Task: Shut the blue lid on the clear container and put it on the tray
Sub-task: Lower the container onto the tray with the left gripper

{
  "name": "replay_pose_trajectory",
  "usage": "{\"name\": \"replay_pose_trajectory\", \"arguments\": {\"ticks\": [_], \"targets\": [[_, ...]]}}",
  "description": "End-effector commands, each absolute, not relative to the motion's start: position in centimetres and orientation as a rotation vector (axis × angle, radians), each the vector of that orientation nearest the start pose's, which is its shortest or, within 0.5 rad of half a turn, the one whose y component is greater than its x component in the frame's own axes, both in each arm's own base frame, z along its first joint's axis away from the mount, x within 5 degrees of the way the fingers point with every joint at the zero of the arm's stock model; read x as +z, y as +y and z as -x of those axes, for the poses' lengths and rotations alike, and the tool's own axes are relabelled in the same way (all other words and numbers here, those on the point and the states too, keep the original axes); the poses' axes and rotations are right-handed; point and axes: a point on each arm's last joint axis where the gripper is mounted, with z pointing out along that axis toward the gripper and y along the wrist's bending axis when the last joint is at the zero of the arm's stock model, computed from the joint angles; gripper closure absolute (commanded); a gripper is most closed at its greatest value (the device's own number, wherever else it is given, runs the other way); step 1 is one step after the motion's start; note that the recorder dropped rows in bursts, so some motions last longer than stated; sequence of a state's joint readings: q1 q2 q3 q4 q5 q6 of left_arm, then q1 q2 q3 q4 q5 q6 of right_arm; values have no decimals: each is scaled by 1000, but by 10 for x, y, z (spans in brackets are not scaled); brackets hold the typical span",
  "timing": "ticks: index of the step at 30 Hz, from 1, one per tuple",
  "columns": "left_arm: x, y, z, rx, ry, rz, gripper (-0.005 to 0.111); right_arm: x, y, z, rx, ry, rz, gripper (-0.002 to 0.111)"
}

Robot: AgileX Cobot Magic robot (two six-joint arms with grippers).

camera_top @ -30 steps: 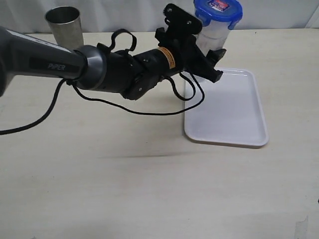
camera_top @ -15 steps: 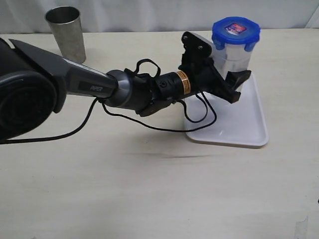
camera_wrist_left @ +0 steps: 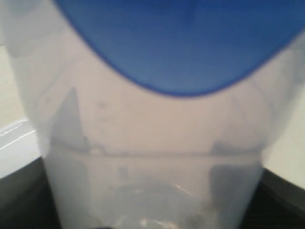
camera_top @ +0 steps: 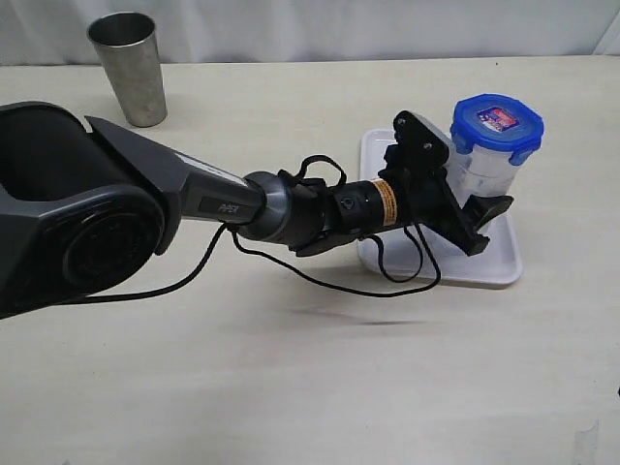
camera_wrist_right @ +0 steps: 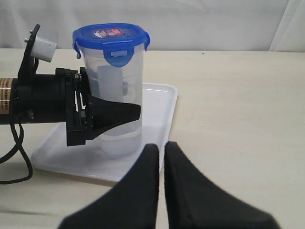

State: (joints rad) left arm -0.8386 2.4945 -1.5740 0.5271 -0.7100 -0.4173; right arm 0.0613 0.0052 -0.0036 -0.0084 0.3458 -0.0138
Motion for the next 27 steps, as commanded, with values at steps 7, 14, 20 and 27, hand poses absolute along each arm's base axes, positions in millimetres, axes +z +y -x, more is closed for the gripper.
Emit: {"name": "replay_pose_trajectory", "arguments": {"ticks": [7,14,20,27], "targets": [[87,-407,-326,-896,1501,-964,82,182,3,-53,23,1829,64,104],[87,-406,-327,-839,1465,-1005,24,182,3,-53,23,1829,64,104],[86,-402,-332,-819,1470,-1002,23,182,3,-53,23,1829,64,104],[86,-399,-335,-811,1468,-1008,23,182,3,-53,23,1829,64,104]]}}
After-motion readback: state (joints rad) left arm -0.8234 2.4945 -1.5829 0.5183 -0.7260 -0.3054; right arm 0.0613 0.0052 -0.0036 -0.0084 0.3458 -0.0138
